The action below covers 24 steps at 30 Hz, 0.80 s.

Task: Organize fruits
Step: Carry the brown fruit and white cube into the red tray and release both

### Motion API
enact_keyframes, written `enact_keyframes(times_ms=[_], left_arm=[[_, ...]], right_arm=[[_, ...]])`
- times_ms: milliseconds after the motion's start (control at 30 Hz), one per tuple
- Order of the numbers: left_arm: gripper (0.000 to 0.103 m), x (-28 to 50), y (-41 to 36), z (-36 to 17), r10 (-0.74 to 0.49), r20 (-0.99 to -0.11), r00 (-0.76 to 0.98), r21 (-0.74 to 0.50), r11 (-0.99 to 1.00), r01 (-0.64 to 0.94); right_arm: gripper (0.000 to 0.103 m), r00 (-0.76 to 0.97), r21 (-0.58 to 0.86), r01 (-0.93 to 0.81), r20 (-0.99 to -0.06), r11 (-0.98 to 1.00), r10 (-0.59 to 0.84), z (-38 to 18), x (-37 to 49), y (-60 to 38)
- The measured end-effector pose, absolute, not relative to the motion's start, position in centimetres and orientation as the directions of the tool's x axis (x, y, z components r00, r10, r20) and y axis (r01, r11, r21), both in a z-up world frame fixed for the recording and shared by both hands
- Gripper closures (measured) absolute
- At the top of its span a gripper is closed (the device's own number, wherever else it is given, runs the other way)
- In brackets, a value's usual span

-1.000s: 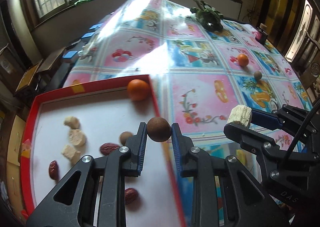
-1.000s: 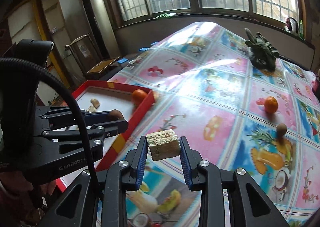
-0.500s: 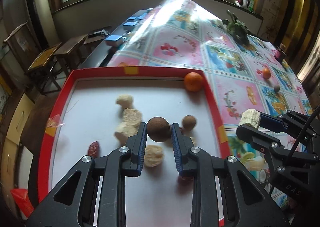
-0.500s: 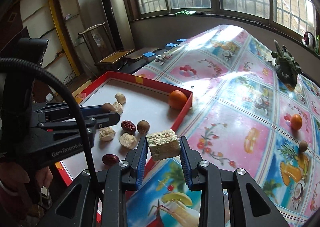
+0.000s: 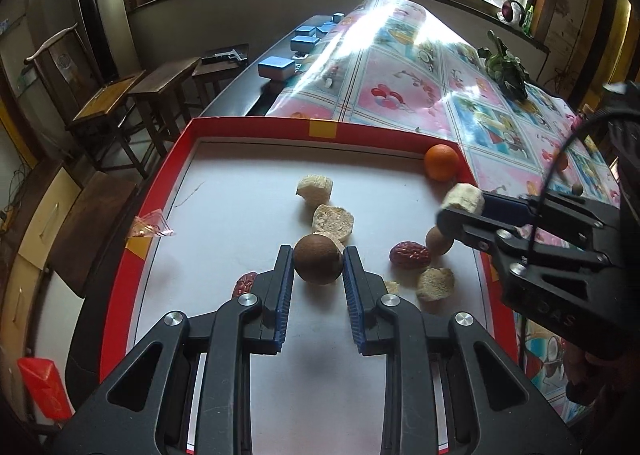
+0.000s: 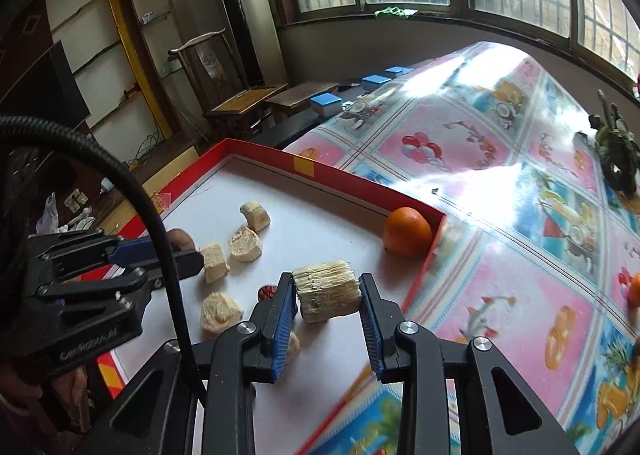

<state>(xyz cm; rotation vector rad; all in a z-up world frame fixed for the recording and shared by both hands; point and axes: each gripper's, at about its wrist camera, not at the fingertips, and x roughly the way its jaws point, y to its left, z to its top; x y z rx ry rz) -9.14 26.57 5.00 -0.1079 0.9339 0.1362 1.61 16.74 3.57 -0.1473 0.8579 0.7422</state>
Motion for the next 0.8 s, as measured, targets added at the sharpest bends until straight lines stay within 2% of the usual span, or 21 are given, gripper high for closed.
enact_keyframes(times_ms=[467, 633, 800], left_arm=[[0.079, -8.1, 26.0, 4.3, 0.105, -0.811, 0.576, -0.004, 0.983, -0.185], [0.079, -8.1, 25.9, 4.3, 0.105, -0.814, 0.571, -0.011, 0.981, -0.195], [0.076, -8.1, 25.7, 4.5, 0.121, -0.810, 0.574, 0.001, 0.979, -0.205]], right_arm=[[0.072, 0.369, 0.172, -0.666, -0.770, 0.726, 0.521, 0.9, 4.9, 20.7], [0.067, 0.369, 0.179, -0.668, -0.763, 0.722, 0.531, 0.9, 4.6, 20.3], [0.066, 0.382, 0.183, -0.663, -0.751, 0.726, 0.538, 1.6, 3.9, 19.5]])
